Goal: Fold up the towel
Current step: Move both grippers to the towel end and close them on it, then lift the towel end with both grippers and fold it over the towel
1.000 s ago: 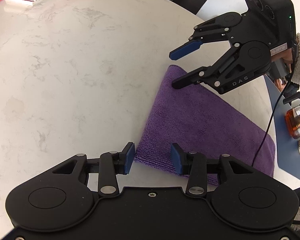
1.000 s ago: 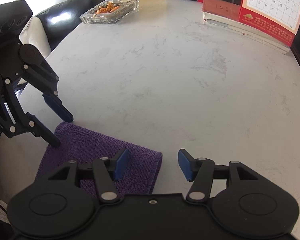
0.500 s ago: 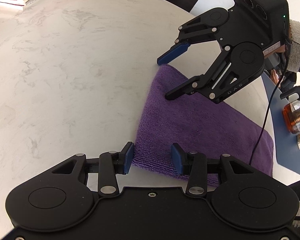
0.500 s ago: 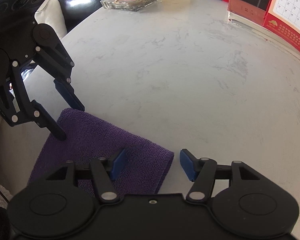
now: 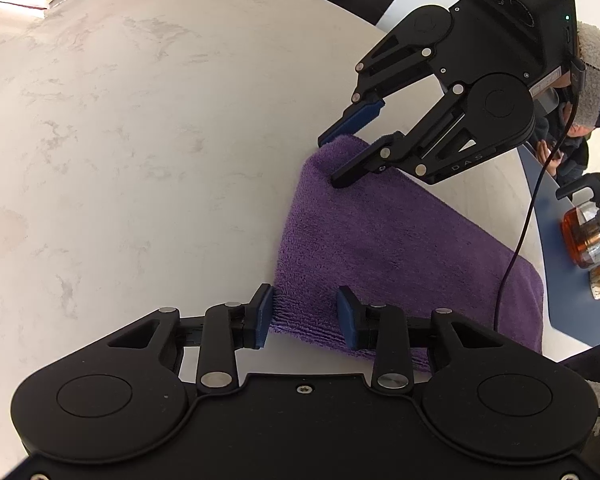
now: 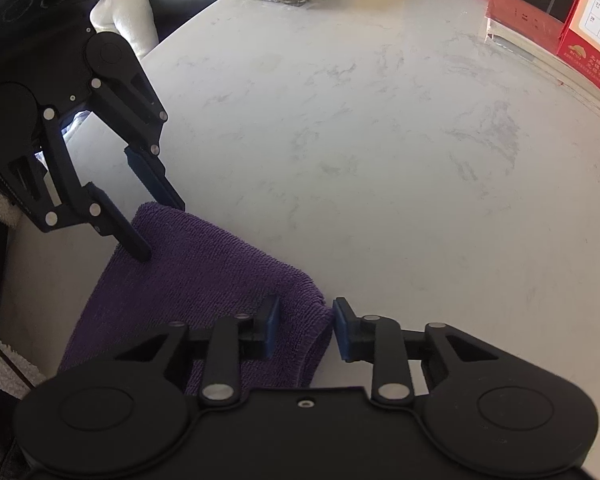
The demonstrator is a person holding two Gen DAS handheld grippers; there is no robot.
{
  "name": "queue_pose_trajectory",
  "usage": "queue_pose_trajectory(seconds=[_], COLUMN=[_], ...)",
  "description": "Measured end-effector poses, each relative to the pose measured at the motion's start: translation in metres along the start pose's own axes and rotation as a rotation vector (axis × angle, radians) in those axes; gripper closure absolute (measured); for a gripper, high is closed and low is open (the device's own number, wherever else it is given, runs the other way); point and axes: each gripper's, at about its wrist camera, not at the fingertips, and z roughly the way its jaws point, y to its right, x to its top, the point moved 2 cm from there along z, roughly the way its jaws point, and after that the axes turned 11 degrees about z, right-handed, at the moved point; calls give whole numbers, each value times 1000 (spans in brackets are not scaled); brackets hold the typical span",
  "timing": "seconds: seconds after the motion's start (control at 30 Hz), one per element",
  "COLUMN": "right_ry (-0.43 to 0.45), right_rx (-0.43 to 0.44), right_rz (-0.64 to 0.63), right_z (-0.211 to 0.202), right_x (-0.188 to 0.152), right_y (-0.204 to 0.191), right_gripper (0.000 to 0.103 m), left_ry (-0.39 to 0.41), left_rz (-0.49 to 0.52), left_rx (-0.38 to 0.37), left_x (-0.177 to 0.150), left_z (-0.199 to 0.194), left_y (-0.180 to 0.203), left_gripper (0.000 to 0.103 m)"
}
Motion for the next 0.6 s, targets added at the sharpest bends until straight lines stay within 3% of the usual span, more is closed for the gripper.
queue_pose_trajectory(seconds=[0.23,0.6], right_ry=[-19,-4], right_rx=[-46,-141], right_rz=[-36,-27], right_z=[-2,-33], right_x=[1,-3], right_y=[-12,-31], right_gripper=[89,89], left_ry=[12,81], left_rz=[-43,3], left_rx=[-4,-23], left_x=[2,5], left_z=[-1,-26], left_y=[-6,6], left_gripper=[93,96])
